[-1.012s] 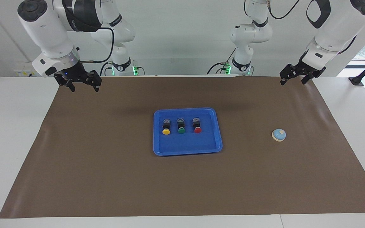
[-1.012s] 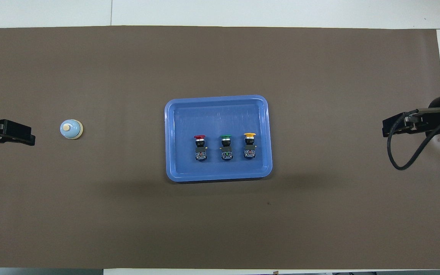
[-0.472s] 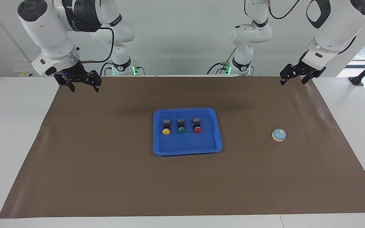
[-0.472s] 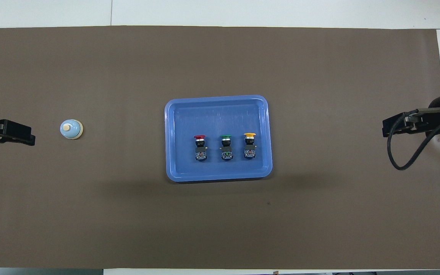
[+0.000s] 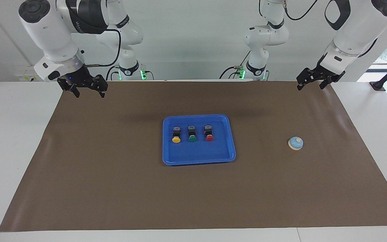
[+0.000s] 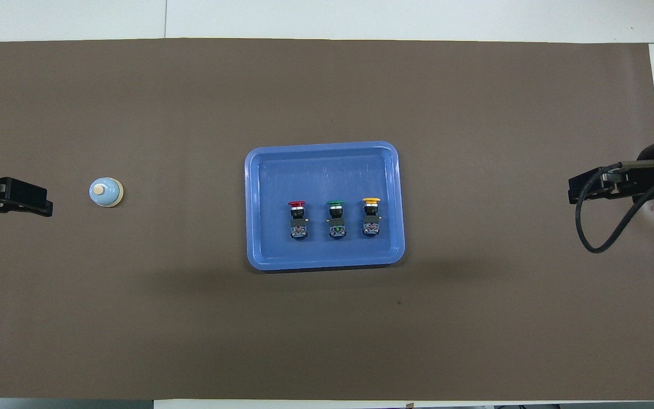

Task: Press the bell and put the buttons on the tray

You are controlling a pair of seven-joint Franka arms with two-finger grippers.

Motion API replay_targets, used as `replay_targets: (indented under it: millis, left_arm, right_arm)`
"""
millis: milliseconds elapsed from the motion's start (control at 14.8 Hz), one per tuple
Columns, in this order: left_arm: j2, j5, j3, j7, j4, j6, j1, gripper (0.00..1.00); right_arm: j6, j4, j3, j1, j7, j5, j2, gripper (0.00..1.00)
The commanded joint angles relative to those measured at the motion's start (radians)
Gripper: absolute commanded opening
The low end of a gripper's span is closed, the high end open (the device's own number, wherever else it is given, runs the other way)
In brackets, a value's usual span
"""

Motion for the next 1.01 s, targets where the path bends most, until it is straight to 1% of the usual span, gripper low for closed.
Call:
replay_targets:
  millis: [0,67,270,405,540,607,742,945]
  left_arm:
    - [-0.027,0.007,0.001,-0.08,-0.043,0.065,-0.011,0.25]
    - [-0.044,0.007,0.003,-0.08,-0.08,0.102,0.0,0.0]
    - [-0.071,0.006,0.009,-0.074,-0.157,0.185,0.043,0.0]
    - [-0.055,0.006,0.009,-0.071,-0.196,0.245,0.046,0.0]
    - [-0.036,0.006,0.011,-0.071,-0.29,0.384,0.048,0.0]
    - [-0.006,0.006,0.009,-0.07,-0.31,0.427,0.057,0.0]
    - [0.073,0.006,0.011,-0.042,-0.307,0.484,0.06,0.0]
    - [0.096,0.006,0.009,0.011,-0.309,0.52,0.087,0.0]
  right_arm:
    - [-0.003,-0.016,0.01,-0.012,0.007,-0.001,-0.019,1.0]
    - [-0.003,-0.016,0.01,-0.012,0.007,-0.001,-0.019,1.0]
    - [-0.003,-0.016,0.01,-0.012,0.007,-0.001,-0.019,1.0]
    - [-0.003,-0.016,0.01,-0.012,0.007,-0.001,-0.019,1.0]
    - [-0.003,-0.016,0.01,-0.012,0.007,-0.001,-0.019,1.0]
    - [-0.003,-0.016,0.01,-0.012,0.007,-0.001,-0.019,1.0]
    - [-0.003,-0.016,0.01,-0.012,0.007,-0.001,-0.019,1.0]
    - [-0.003,-0.016,0.01,-0.012,0.007,-0.001,-0.019,1.0]
